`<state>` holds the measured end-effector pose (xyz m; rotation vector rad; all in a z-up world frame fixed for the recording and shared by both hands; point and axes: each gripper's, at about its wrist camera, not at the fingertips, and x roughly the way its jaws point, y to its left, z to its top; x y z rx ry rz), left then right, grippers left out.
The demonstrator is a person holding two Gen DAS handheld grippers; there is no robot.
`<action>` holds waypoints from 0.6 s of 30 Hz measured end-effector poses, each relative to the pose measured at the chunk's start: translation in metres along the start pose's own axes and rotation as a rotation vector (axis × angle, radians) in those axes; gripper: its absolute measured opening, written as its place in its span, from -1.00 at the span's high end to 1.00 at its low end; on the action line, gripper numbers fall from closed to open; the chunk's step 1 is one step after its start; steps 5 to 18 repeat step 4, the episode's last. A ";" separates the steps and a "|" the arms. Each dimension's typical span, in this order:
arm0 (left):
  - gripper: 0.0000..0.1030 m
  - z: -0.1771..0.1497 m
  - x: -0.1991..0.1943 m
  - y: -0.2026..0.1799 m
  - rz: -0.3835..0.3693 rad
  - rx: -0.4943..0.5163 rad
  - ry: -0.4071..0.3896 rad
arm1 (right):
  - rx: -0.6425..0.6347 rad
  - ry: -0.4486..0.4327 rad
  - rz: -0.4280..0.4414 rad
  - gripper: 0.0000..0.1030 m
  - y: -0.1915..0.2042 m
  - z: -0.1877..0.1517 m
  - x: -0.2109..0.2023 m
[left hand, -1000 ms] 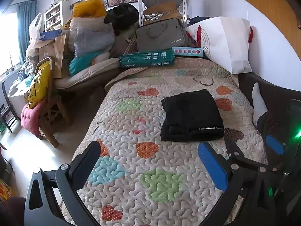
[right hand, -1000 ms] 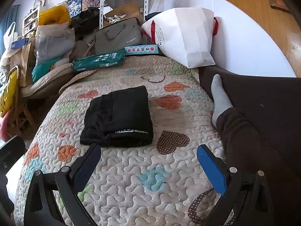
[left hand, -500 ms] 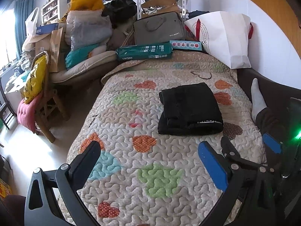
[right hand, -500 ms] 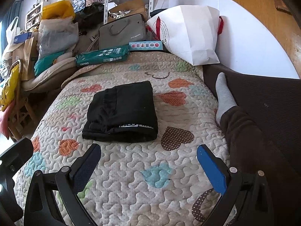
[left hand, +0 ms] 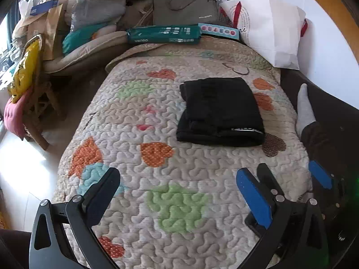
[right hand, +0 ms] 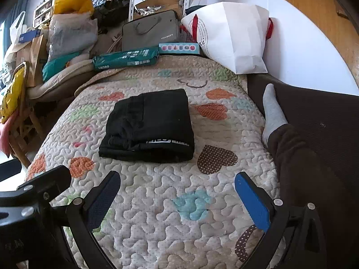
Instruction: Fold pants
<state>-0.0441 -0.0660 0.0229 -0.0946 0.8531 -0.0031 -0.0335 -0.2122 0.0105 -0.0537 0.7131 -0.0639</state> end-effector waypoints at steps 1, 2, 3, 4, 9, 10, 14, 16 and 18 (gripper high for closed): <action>-1.00 0.000 0.001 0.001 0.005 -0.001 0.004 | 0.003 0.008 0.001 -1.00 -0.001 0.000 0.002; -1.00 -0.001 0.002 0.003 0.005 -0.005 0.011 | 0.008 0.019 0.002 -1.00 -0.001 -0.001 0.004; -1.00 -0.001 0.004 0.005 0.004 -0.011 0.021 | 0.011 0.028 0.003 -1.00 -0.001 -0.001 0.006; -1.00 -0.002 0.004 0.006 0.006 -0.014 0.027 | 0.012 0.034 0.004 -1.00 -0.001 -0.002 0.008; -1.00 -0.002 0.004 0.006 0.006 -0.014 0.027 | 0.012 0.034 0.004 -1.00 -0.001 -0.002 0.008; -1.00 -0.002 0.004 0.006 0.006 -0.014 0.027 | 0.012 0.034 0.004 -1.00 -0.001 -0.002 0.008; -1.00 -0.002 0.004 0.006 0.006 -0.014 0.027 | 0.012 0.034 0.004 -1.00 -0.001 -0.002 0.008; -1.00 -0.002 0.004 0.006 0.006 -0.014 0.027 | 0.012 0.034 0.004 -1.00 -0.001 -0.002 0.008; -1.00 -0.002 0.004 0.006 0.006 -0.014 0.027 | 0.012 0.034 0.004 -1.00 -0.001 -0.002 0.008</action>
